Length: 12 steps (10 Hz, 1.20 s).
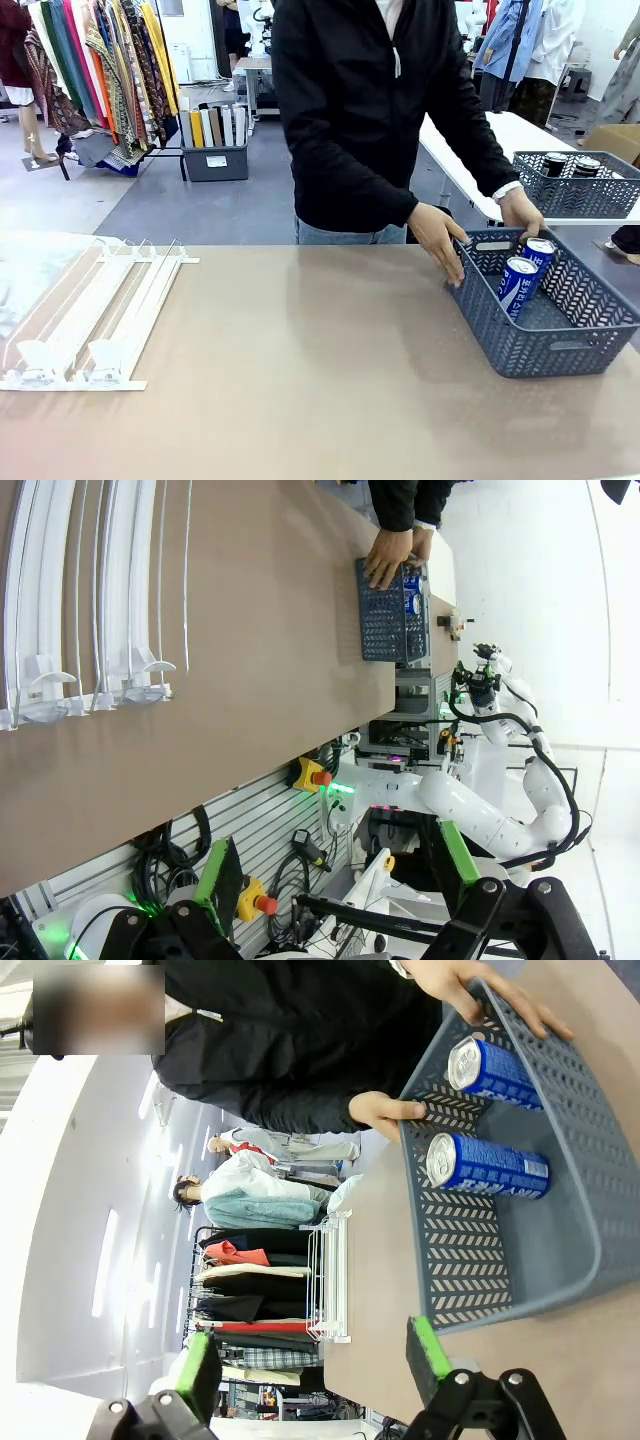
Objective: Retrieve and store the cans from the dispenser.
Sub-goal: Pick up one can from the Automatic Can Dispenser and place it in the middle of the table.
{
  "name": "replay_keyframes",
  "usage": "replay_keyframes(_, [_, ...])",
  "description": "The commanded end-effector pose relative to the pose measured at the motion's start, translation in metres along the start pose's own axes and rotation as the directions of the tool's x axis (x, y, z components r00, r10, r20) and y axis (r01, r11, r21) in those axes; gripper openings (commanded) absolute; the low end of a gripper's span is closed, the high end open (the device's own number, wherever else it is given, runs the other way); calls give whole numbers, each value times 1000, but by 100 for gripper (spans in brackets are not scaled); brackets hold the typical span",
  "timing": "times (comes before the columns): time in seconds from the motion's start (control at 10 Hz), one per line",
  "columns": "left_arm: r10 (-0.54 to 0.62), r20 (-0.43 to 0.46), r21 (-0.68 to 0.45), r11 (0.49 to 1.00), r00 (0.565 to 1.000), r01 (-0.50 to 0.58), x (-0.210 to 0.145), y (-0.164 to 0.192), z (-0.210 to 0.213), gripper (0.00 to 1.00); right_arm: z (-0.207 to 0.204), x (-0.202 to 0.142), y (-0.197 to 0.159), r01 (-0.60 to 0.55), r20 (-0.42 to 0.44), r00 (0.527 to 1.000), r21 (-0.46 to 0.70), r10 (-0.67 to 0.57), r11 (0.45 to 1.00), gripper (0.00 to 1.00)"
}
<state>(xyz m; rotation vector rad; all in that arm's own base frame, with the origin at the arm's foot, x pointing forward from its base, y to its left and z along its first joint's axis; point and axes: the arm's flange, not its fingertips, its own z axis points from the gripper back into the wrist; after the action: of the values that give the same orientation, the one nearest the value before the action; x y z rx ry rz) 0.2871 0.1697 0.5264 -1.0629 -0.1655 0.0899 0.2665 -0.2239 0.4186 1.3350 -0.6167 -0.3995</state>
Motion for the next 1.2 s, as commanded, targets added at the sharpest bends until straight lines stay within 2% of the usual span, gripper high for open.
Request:
replay_keyframes(0.0, [-18,8,-18,1000,1000,18,-1,-1,0,100,1,1,2,-13,-3,1000,4,13,1000,100])
replay_keyframes(1.1, [-18,8,-18,1000,1000,18,-1,-1,0,100,1,1,2,-13,-3,1000,4,13,1000,100])
